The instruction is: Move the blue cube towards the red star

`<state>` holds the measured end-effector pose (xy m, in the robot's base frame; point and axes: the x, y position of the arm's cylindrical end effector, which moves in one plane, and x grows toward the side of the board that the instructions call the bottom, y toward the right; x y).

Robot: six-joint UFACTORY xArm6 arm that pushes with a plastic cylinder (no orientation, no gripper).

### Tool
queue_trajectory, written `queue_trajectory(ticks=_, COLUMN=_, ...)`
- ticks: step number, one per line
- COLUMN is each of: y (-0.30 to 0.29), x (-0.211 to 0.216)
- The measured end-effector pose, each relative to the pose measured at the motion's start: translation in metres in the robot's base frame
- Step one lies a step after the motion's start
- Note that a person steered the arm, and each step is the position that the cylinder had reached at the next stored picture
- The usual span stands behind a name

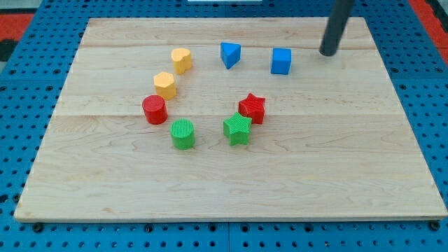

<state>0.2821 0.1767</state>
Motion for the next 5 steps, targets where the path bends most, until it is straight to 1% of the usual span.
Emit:
queue_trajectory(ticks=1, y=-0.088, x=-0.012)
queue_trajectory(ticks=2, y=-0.109, x=0.038)
queue_trajectory(ticks=3, y=-0.126, x=0.076)
queue_trajectory(ticks=4, y=-0.096, x=0.070)
queue_trajectory(ticks=5, y=-0.108, x=0.057)
